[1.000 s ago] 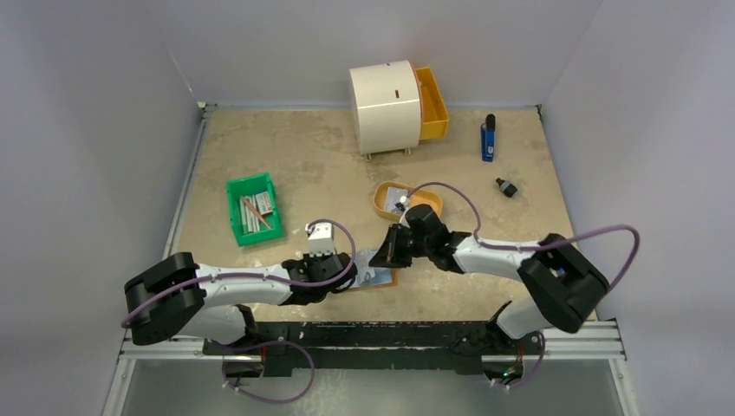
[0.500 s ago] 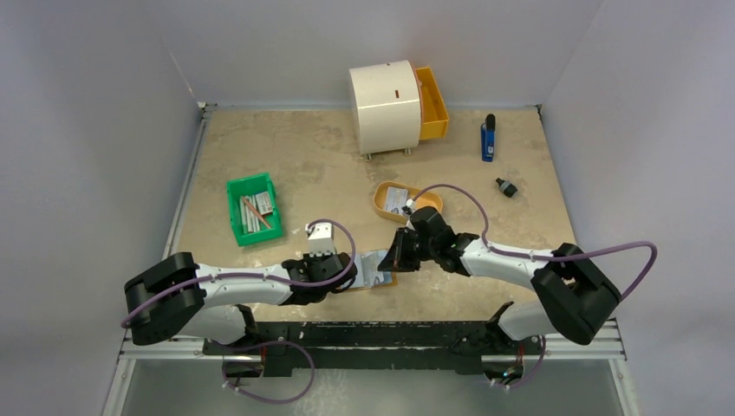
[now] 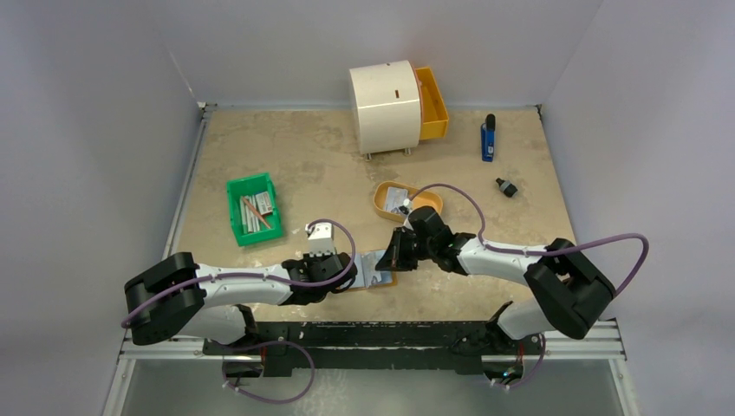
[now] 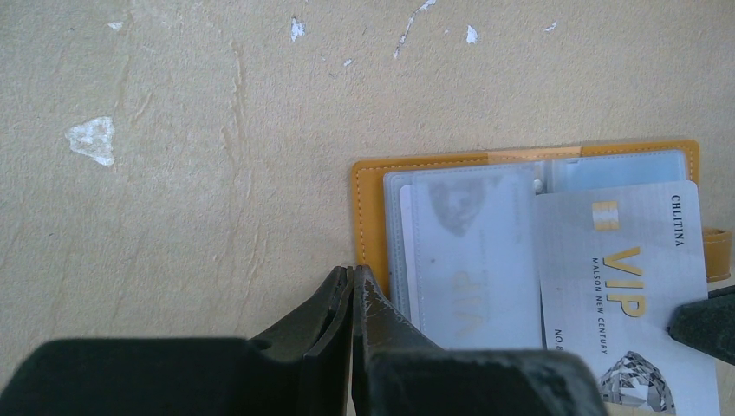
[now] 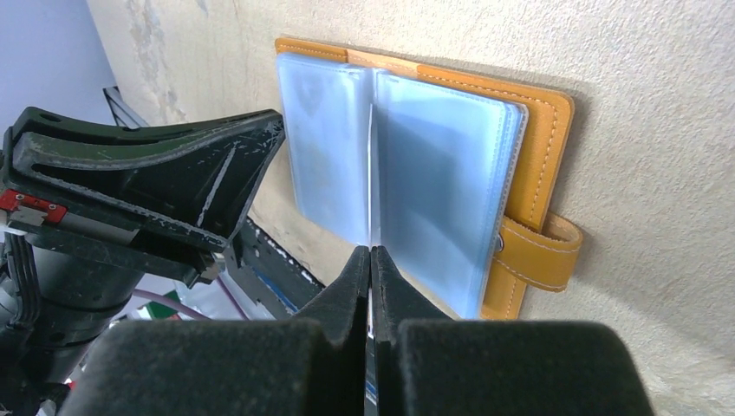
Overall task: Put the credit cards into the card holder
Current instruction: Insert the credit card into the card holder.
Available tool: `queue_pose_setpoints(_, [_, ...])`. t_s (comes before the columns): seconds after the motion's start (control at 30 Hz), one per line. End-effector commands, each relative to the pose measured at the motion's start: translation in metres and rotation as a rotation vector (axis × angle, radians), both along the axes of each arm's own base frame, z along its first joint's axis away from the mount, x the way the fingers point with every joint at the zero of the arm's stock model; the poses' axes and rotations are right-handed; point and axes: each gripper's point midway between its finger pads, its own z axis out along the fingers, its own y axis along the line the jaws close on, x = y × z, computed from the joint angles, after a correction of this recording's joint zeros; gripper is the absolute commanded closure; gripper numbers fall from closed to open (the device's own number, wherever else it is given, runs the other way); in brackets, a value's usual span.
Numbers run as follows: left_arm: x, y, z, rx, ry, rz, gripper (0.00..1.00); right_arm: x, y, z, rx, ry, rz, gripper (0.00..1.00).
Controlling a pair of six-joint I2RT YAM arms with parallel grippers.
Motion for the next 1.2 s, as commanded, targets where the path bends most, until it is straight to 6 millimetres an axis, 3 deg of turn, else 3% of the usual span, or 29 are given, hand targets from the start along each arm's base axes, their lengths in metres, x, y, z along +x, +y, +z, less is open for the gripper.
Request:
queue_pose_setpoints(0.0, [0.002, -0.001, 0.0, -0.018, -0.004, 0.017, 0.98, 0.008, 0.007, 0.011, 0.04, -0.053, 0.016, 1.0])
queue_pose_setpoints(0.67, [0.002, -0.002, -0.001, -0.021, -0.001, 0.016, 0.98, 0.008, 0.013, 0.004, 0.057, -0.039, 0.03, 1.0])
queue_pose_setpoints(1.17, [0.001, -0.003, -0.003, -0.028, 0.004, 0.016, 0.98, 0.007, 0.008, -0.021, 0.016, -0.001, 0.007, 1.0])
